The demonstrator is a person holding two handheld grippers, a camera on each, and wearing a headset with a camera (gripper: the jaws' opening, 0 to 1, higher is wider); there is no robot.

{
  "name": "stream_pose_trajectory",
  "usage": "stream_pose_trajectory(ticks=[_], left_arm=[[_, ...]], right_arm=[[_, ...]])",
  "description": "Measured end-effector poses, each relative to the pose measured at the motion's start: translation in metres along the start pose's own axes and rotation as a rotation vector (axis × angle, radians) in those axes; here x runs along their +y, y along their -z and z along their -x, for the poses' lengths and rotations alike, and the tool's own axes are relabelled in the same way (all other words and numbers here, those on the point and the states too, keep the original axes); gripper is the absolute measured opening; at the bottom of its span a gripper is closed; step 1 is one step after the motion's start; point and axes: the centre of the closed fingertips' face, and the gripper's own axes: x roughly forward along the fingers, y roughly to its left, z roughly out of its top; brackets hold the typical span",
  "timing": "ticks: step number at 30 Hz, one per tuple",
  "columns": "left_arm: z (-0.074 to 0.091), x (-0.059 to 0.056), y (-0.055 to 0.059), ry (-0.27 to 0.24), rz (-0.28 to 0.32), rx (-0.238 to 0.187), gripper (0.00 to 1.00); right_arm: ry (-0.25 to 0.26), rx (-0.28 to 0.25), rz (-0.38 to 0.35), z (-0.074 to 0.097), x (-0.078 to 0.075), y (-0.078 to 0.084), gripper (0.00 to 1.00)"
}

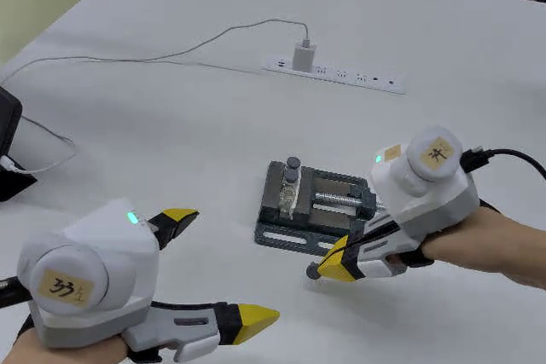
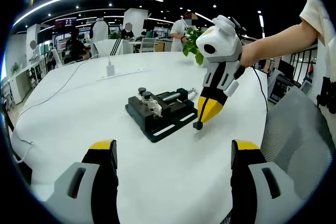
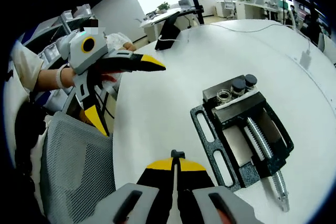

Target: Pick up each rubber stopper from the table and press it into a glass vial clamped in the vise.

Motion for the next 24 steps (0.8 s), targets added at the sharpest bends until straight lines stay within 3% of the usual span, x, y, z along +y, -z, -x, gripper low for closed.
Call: stream_pose_trajectory(ticks=[7, 10, 18, 24], left_arm=[[-0.005, -0.010, -0.004, 0.032, -0.013, -0.015, 0.80], [-0.007, -0.014, -0.007, 0.045, -0.019, -0.024, 0.75], [-0.010, -0.023, -0.019, 0.085, -0.045, -0.069, 0.59], [-0.011, -0.031, -0.033, 0.114, -0.057, -0.119, 0.46]], right_arm=[[-0.035, -0.143, -0.212, 0.014, 0.006, -0.005, 0.00], [-0.072, -0.209, -0.307, 0.020, 0.011, -0.009, 0.00], [-0.204, -0.411, -0.579, 0.037, 0.021, -0.029, 0.00], [-0.307, -0.490, -0.709, 0.044, 0.039, -0.040, 0.00]])
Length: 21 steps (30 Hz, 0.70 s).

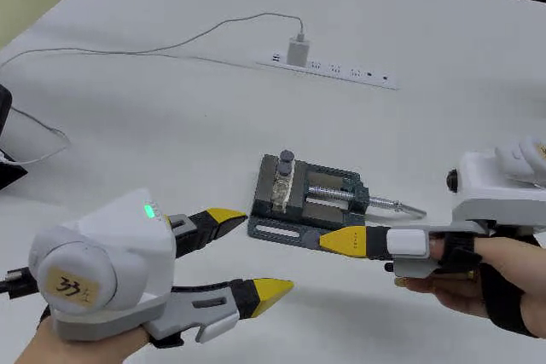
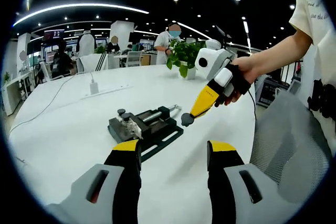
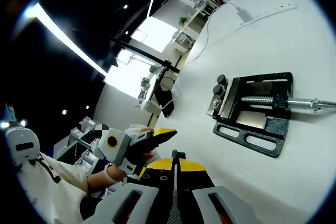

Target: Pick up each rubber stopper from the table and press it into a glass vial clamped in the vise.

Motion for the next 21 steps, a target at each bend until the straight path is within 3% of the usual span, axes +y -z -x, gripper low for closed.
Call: stream_pose_trajectory(ticks=[10, 15, 17, 21], left_arm=[[-0.006, -0.009, -0.016, 0.042, -0.022, -0.049, 0.27], [-0.008, -0.013, -0.022, 0.058, -0.021, -0.075, 0.19], [-0.008, -0.014, -0.024, 0.066, -0.022, -0.077, 0.15], [-0.009, -0.017, -0.026, 0.079, -0.015, -0.090, 0.10]], right_arm=[[-0.145, -0.080, -0.252, -0.002, 0.029, -0.002, 0.00], [-0.161, -0.089, -0.359, -0.004, 0.029, -0.001, 0.00], [-0.177, -0.096, -0.441, -0.004, 0.030, -0.001, 0.00], [-0.175, -0.092, -0.460, -0.004, 0.027, 0.000, 0.00]])
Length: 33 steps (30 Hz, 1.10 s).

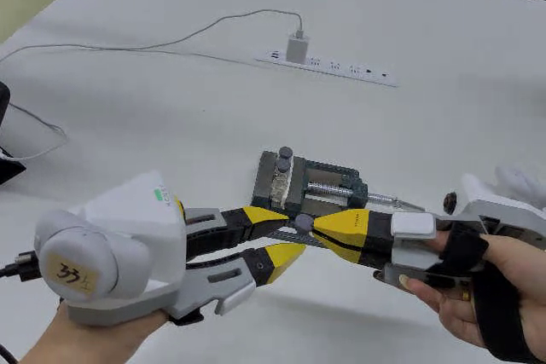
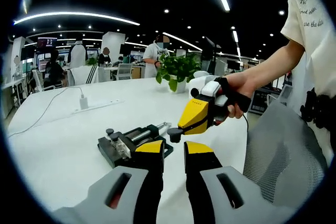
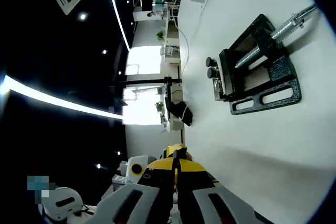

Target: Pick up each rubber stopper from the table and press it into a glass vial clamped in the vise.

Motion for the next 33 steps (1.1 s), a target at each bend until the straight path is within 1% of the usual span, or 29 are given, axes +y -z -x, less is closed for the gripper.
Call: stream_pose_trajectory(ticks=[2, 4, 7, 12, 16, 19, 22, 26, 30, 33], left_arm=[[-0.0002, -0.0012, -0.0001, 0.007, 0.010, -0.001, 0.08], [-0.0004, -0.0017, 0.0001, 0.011, 0.012, 0.000, 0.06], [-0.0005, -0.0027, -0.0002, 0.015, 0.018, -0.003, 0.05], [0.0002, -0.0025, -0.0021, 0.018, 0.048, -0.015, 0.05], [0.0004, -0.0028, -0.0019, 0.020, 0.052, -0.016, 0.05], [0.0010, -0.0022, -0.0036, 0.019, 0.075, -0.028, 0.05], [0.0015, -0.0025, -0.0044, 0.020, 0.072, -0.030, 0.04], [0.0031, -0.0041, -0.0039, 0.028, 0.092, -0.029, 0.04], [0.0039, -0.0040, -0.0042, 0.025, 0.092, -0.030, 0.03], [0.0038, -0.0031, -0.0036, 0.021, 0.093, -0.027, 0.03]], right_arm=[[0.005, 0.008, -0.012, 0.0001, -0.0017, 0.0016, 0.00], [-0.007, 0.009, -0.024, -0.0003, 0.0002, 0.0027, 0.00], [-0.011, 0.004, -0.029, 0.0012, -0.0007, -0.0008, 0.00], [-0.018, -0.001, -0.038, 0.0004, -0.0003, 0.0006, 0.00], [-0.024, -0.001, -0.044, -0.0003, 0.0002, 0.0020, 0.00], [-0.039, -0.007, -0.058, -0.0007, 0.0019, 0.0022, 0.00], [-0.051, -0.010, -0.070, 0.0013, 0.0011, -0.0001, 0.00], [-0.057, -0.007, -0.070, 0.0022, 0.0003, -0.0001, 0.00], [-0.061, -0.011, -0.067, 0.0002, 0.0008, 0.0018, 0.00], [-0.060, -0.018, -0.047, -0.0009, 0.0008, 0.0015, 0.00]])
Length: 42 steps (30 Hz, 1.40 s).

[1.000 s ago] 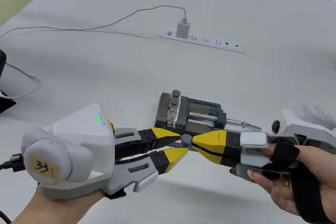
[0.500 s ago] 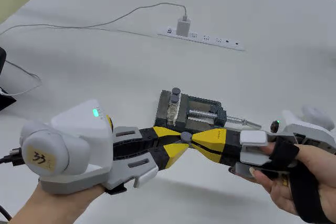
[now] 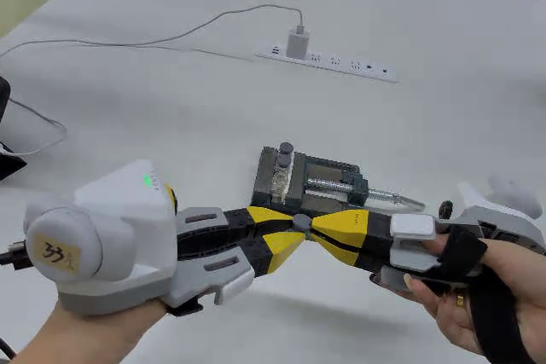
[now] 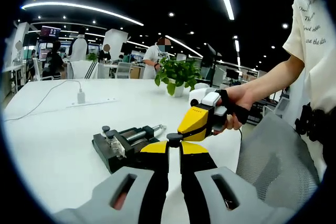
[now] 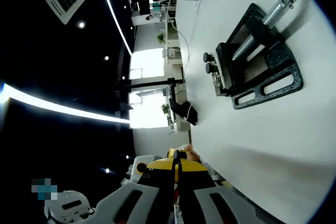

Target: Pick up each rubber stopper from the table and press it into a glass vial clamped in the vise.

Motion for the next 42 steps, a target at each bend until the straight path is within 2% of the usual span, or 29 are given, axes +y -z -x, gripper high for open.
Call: stream_pose_trajectory(ticks=[4, 7, 9, 11, 12, 16, 19, 22, 23, 26, 27, 30, 35, 38, 42], left_arm=[[0.000, 0.001, -0.001, -0.003, -0.003, 0.000, 0.03], [0.000, 0.001, 0.000, -0.002, -0.003, 0.002, 0.03], [-0.001, 0.001, 0.000, -0.001, -0.004, 0.003, 0.03], [-0.001, 0.001, 0.001, 0.000, -0.002, 0.007, 0.03], [-0.001, 0.001, 0.001, 0.000, -0.003, 0.008, 0.03], [-0.001, 0.001, 0.003, 0.002, 0.000, 0.013, 0.03], [-0.001, 0.001, 0.004, 0.003, -0.001, 0.017, 0.03], [0.000, 0.001, 0.004, 0.004, 0.002, 0.019, 0.03], [0.000, 0.001, 0.005, 0.005, 0.002, 0.021, 0.03], [0.000, 0.001, 0.006, 0.006, 0.003, 0.026, 0.03], [0.001, 0.002, 0.007, 0.005, 0.001, 0.028, 0.03], [0.001, 0.002, 0.009, 0.005, 0.001, 0.033, 0.03], [0.002, 0.002, 0.011, 0.009, 0.002, 0.041, 0.03], [0.003, 0.002, 0.011, 0.009, 0.002, 0.045, 0.03], [0.003, 0.002, 0.014, 0.013, -0.001, 0.056, 0.03]], right_arm=[[-0.006, -0.007, 0.055, 0.000, 0.002, -0.001, 0.00], [-0.003, -0.013, 0.142, 0.001, 0.001, -0.002, 0.00], [-0.008, -0.041, 0.168, 0.002, 0.004, -0.006, 0.02], [-0.018, -0.076, 0.210, 0.002, 0.008, -0.012, 0.17], [-0.007, -0.084, 0.227, 0.002, 0.008, -0.013, 0.24], [0.018, -0.092, 0.325, 0.004, 0.007, -0.018, 0.50], [0.052, -0.069, 0.384, 0.003, 0.002, -0.014, 0.62], [0.089, -0.041, 0.494, 0.001, -0.001, -0.010, 0.74], [0.108, -0.027, 0.510, 0.001, -0.003, -0.008, 0.78], [0.130, 0.002, 0.598, 0.000, -0.005, -0.005, 0.86], [0.135, 0.028, 0.632, 0.000, -0.005, -0.003, 0.87], [0.166, 0.067, 0.722, 0.004, -0.012, -0.004, 0.91], [0.193, 0.126, 0.838, 0.002, -0.008, 0.000, 0.96], [0.220, 0.153, 0.937, 0.005, -0.012, -0.007, 0.96], [0.262, 0.223, 1.060, 0.006, -0.010, -0.008, 0.94]])
